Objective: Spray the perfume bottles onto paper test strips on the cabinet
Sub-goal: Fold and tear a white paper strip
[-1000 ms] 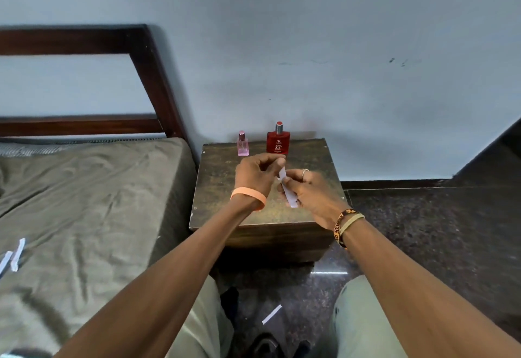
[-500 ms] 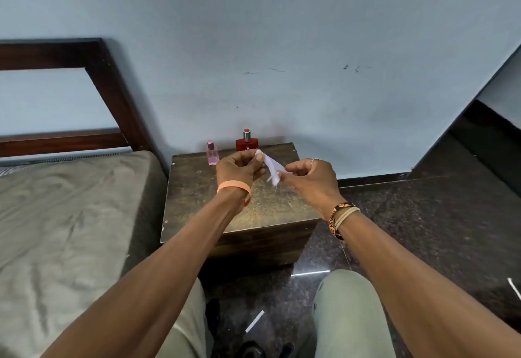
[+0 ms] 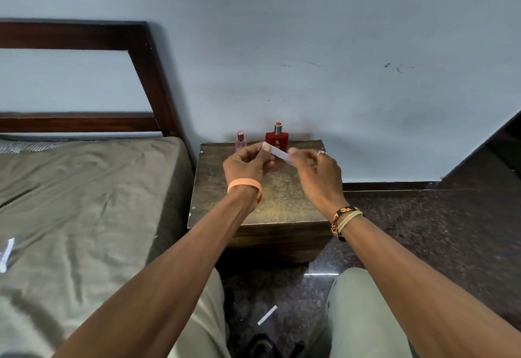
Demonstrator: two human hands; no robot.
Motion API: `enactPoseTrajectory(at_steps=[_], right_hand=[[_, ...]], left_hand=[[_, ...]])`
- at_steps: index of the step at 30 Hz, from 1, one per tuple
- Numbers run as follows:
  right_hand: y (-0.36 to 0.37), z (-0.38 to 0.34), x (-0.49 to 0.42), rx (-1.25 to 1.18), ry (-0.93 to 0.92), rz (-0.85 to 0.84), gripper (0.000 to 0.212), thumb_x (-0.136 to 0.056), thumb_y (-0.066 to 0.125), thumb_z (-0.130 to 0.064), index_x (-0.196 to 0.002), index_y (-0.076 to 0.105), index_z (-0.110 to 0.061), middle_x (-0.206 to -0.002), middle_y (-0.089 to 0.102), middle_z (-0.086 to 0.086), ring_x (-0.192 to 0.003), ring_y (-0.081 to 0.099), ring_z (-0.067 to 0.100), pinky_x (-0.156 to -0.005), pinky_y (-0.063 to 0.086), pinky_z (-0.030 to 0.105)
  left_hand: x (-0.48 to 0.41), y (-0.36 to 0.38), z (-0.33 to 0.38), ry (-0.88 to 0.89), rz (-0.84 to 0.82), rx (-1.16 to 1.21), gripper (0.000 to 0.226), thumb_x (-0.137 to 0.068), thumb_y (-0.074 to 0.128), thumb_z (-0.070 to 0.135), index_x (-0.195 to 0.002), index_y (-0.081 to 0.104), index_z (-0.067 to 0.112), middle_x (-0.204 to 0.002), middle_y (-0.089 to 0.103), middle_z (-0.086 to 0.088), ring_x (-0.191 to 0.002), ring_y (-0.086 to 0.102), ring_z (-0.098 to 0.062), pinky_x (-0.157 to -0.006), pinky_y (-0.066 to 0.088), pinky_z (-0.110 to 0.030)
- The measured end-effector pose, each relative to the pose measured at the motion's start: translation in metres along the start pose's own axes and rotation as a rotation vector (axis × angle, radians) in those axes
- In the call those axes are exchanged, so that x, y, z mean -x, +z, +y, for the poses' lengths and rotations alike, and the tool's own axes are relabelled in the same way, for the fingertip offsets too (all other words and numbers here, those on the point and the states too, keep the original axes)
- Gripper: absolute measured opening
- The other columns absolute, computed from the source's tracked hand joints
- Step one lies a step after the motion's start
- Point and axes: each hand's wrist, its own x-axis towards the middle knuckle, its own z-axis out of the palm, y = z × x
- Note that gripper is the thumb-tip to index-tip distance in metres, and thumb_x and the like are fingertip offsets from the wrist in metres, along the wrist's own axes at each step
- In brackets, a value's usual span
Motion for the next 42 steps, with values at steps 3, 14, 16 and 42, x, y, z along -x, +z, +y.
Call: enactPoseTrajectory(at_steps=[3,14,16,42], right_hand=[[0.008,-0.001,-0.001,0.110,-0.046,0.001,0.035,-0.081,0.076,-0.042,-0.109,0.070,-0.022,-0.088,0.069,-0.007,-0.082,0.065,0.010,-0.075,0.056,0.033],[0.002,0.000,-0.010,0.186,-0.062,-0.042,0.019,-0.072,0.084,-0.040,-0.076,0.073,-0.024,-0.075,0.070,-0.009,-0.069,0.064,0.008,-0.060,0.052,0.026],[-0.001,0.000,-0.010,0.149,-0.039,-0.078,0.017,-0.076,0.082,-0.035,-0.081,0.076,-0.020,-0.074,0.070,-0.009,-0.070,0.065,0.007,-0.063,0.052,0.027],[0.009,-0.020,-0.013,0.157,0.065,-0.352,0.017,-0.088,0.071,-0.035,-0.096,0.076,-0.020,-0.089,0.072,-0.006,-0.083,0.064,0.009,-0.068,0.048,0.023]], left_hand=[[0.001,-0.004,0.005,-0.103,-0.045,0.090,0.006,-0.082,0.070,0.001,-0.087,0.070,0.003,-0.082,0.070,-0.015,-0.071,0.067,-0.021,-0.078,0.059,-0.034],[-0.001,-0.003,-0.001,-0.017,-0.068,-0.041,0.009,-0.081,0.070,0.000,-0.090,0.070,0.002,-0.078,0.070,-0.009,-0.064,0.068,-0.012,-0.060,0.057,-0.020],[-0.001,-0.003,-0.002,0.007,-0.083,-0.062,0.009,-0.081,0.070,0.001,-0.091,0.071,0.004,-0.080,0.071,-0.008,-0.066,0.069,-0.010,-0.059,0.056,-0.019],[-0.012,-0.022,-0.012,0.106,-0.168,-0.318,0.009,-0.082,0.073,0.011,-0.091,0.073,0.009,-0.092,0.074,-0.013,-0.088,0.071,-0.025,-0.078,0.059,-0.037]])
